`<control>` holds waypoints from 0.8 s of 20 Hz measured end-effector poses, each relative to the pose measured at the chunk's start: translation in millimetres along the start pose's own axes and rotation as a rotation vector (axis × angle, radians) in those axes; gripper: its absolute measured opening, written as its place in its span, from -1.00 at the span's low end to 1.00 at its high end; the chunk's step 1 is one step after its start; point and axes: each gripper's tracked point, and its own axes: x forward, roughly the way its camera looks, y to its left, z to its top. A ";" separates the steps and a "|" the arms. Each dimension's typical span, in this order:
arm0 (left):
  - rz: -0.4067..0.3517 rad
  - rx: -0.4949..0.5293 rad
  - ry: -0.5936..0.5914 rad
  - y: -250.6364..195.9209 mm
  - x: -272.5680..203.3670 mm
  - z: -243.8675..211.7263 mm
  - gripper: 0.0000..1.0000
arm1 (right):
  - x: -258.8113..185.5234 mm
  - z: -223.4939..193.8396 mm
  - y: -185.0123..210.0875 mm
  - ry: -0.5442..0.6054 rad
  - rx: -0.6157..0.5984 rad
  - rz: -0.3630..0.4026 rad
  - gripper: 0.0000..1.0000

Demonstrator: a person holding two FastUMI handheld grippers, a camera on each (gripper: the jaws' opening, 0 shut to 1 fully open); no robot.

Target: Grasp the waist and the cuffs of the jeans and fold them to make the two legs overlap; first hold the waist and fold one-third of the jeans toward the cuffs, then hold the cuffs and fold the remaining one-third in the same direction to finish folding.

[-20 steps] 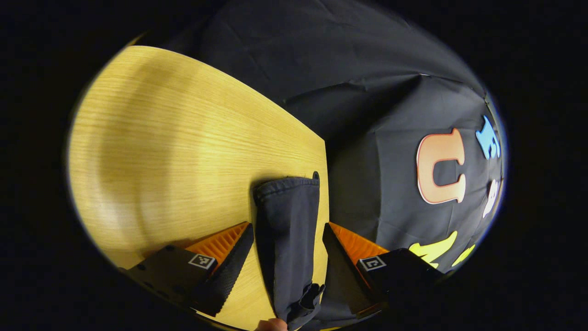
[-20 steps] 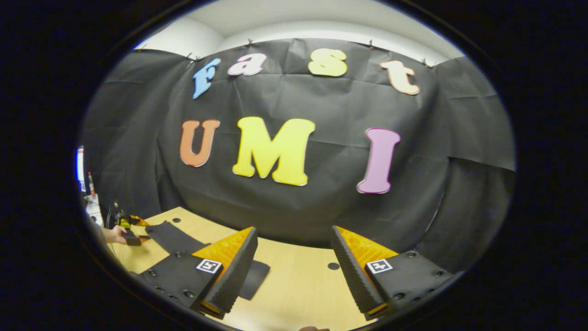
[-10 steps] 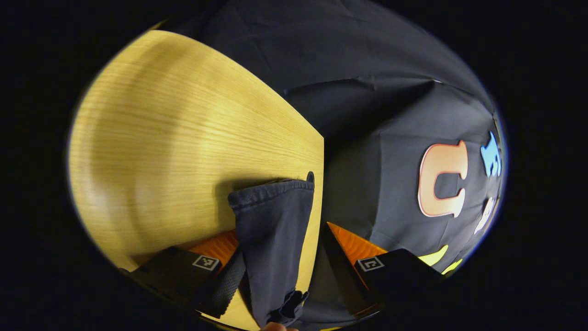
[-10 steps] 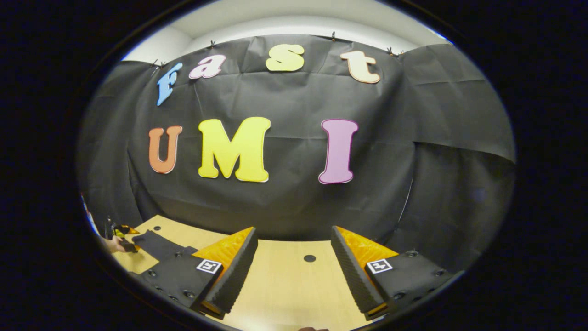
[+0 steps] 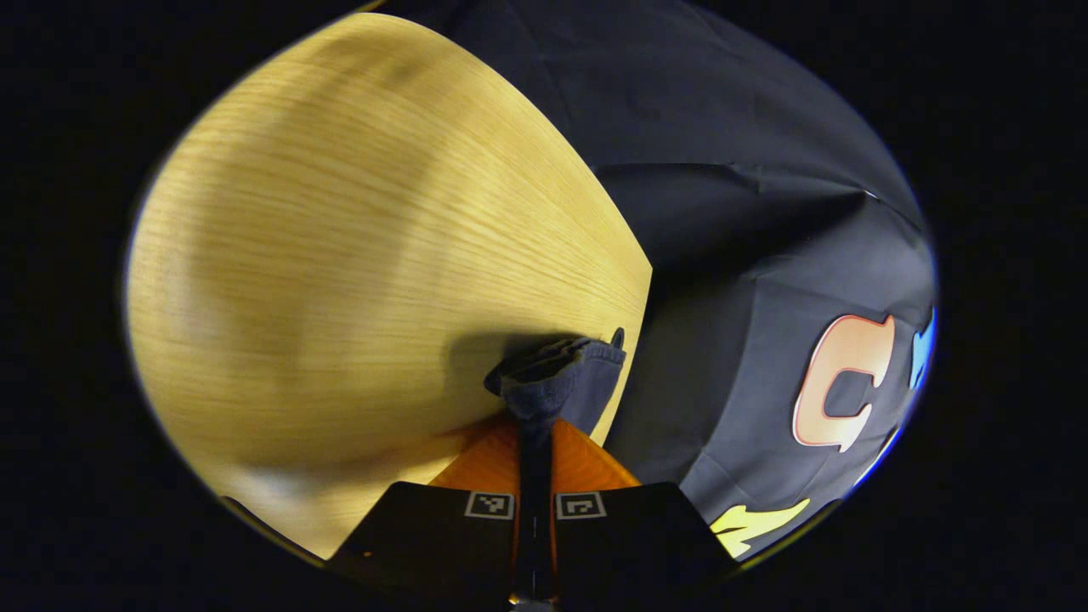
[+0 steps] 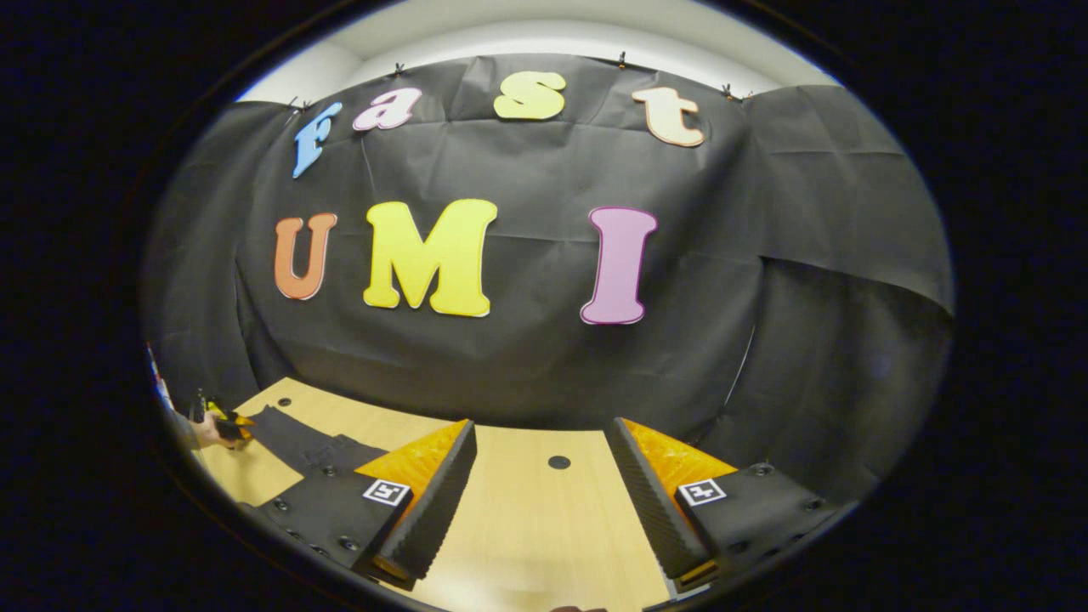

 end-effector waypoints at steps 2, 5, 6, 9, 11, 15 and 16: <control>-0.015 0.012 -0.004 -8.1 -4.9 -3.7 -0.93 | -0.9 -0.1 -3.9 -0.001 0.010 -0.001 0.96; -0.037 0.078 -0.010 -23.6 -13.5 -12.7 -0.93 | -4.0 -5.8 -8.2 0.009 0.042 0.006 0.96; -0.046 0.098 -0.011 -30.2 -16.5 -14.1 -0.93 | -6.4 -5.2 -9.6 0.004 0.051 0.009 0.96; -0.050 0.150 -0.019 -45.2 -26.2 -23.8 -0.93 | -17.7 -5.4 -20.6 -0.013 0.075 0.002 0.96; -0.053 0.219 -0.050 -55.9 -34.8 -32.7 -0.93 | -28.1 -5.7 -34.1 -0.027 0.101 -0.018 0.96; -0.093 0.313 -0.067 -84.9 -50.9 -57.9 -0.93 | -52.6 -14.8 -61.4 -0.046 0.168 -0.061 0.96; -0.100 0.311 -0.063 -89.5 -54.3 -64.7 -0.93 | -58.9 -20.7 -67.4 -0.046 0.183 -0.070 0.97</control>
